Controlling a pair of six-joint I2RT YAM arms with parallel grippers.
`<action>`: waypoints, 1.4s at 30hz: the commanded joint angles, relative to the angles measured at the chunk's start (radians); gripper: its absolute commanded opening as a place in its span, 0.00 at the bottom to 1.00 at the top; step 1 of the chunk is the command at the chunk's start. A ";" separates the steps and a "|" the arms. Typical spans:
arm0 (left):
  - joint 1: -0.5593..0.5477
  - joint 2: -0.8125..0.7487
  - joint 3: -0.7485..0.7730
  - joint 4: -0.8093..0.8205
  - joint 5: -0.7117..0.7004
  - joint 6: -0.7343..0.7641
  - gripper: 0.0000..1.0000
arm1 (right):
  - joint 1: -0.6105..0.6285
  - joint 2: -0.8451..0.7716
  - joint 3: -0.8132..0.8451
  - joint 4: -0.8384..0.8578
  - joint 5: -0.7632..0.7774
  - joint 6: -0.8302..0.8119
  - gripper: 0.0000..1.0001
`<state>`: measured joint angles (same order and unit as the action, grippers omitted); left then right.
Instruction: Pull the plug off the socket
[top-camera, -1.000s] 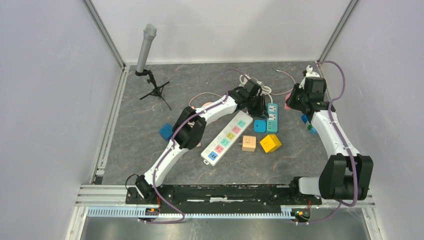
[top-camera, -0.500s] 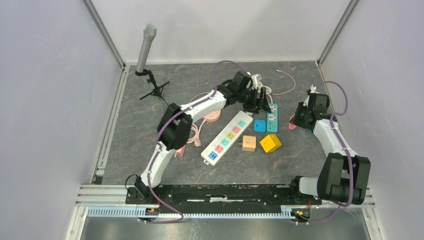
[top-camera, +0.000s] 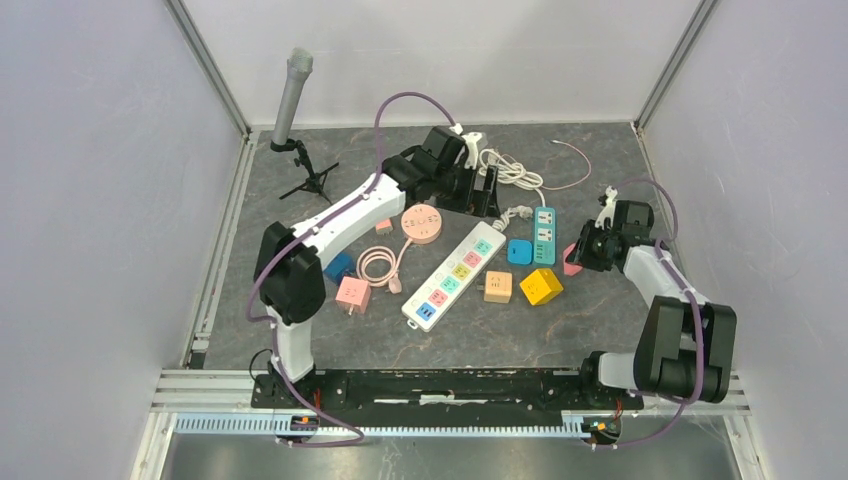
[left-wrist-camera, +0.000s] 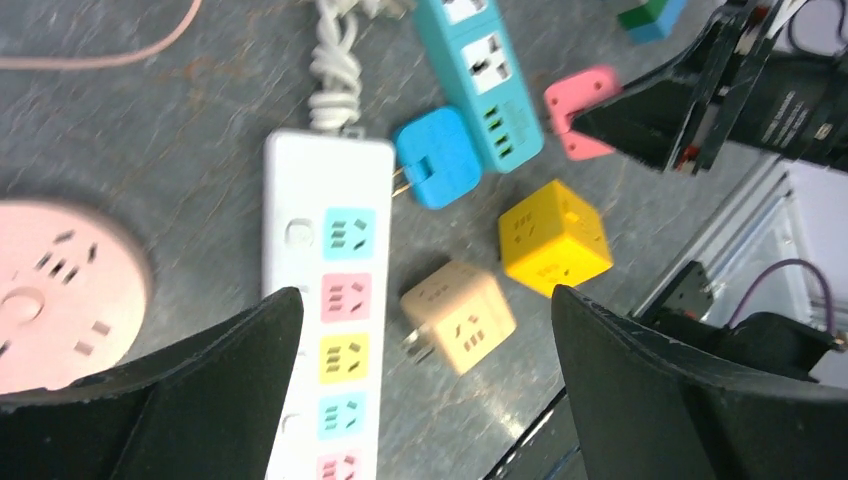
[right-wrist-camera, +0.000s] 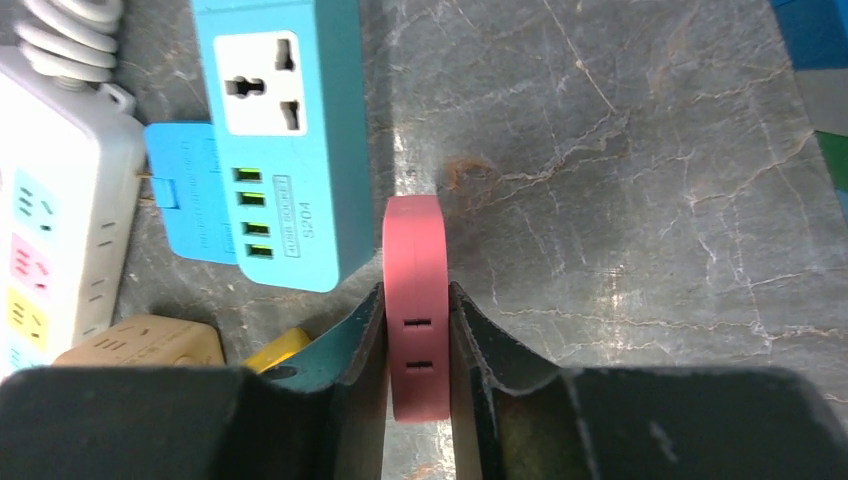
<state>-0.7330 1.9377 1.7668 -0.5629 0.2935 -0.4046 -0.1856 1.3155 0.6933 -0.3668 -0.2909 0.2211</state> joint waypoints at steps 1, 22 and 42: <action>0.013 -0.116 -0.064 -0.106 -0.095 0.092 1.00 | -0.010 0.055 0.018 0.003 0.000 -0.050 0.32; 0.110 -0.600 -0.302 -0.174 -0.289 0.065 1.00 | -0.025 -0.249 0.079 -0.047 0.230 -0.017 0.77; 0.113 -1.019 0.072 -0.533 -0.829 0.037 1.00 | -0.025 -0.633 0.745 -0.267 0.462 -0.011 0.81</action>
<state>-0.6220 0.9470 1.7542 -1.0199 -0.4294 -0.3519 -0.2077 0.6868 1.3251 -0.5900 0.1200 0.2211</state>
